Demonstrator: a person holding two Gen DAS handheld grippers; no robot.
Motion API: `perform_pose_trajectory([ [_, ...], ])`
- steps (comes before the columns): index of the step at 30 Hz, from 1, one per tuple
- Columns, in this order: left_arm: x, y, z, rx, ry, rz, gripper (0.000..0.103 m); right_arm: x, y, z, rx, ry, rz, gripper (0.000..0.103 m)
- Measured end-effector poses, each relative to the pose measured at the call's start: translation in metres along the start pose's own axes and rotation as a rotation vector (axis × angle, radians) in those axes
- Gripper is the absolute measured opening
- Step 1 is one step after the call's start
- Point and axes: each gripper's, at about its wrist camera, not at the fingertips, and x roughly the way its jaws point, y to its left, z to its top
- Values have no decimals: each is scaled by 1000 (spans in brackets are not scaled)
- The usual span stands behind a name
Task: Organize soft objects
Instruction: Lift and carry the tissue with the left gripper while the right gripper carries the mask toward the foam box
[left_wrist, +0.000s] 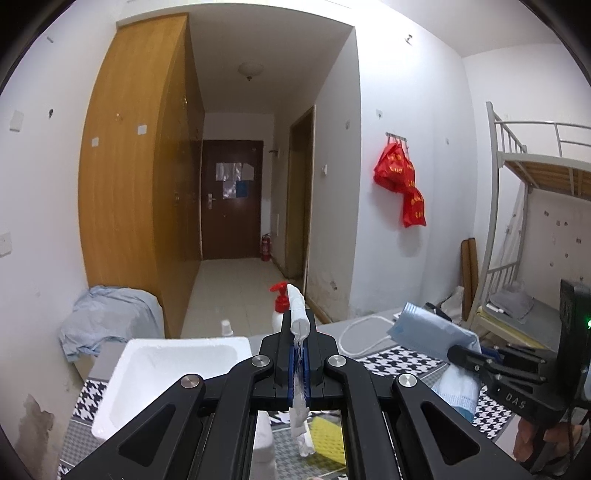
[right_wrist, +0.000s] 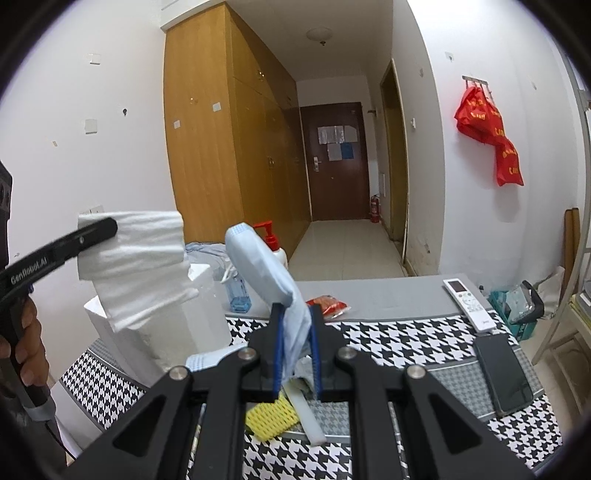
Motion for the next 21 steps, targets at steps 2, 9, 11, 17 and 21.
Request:
perform_pose_trajectory([
  [2, -2, 5, 3, -4, -11, 14, 3, 1, 1, 2, 1, -3, 4, 16],
  [9, -3, 21, 9, -11, -18, 71, 3, 6, 8, 6, -2, -11, 25, 16],
  [11, -3, 26, 9, -14, -16, 90, 3, 9, 12, 8, -5, -10, 42, 16],
  [17, -3, 44, 8, -23, -5, 141, 3, 17, 26, 13, -25, -14, 76, 16],
  [21, 1, 55, 6, -30, 19, 159, 3, 22, 35, 15, -25, -22, 107, 16],
])
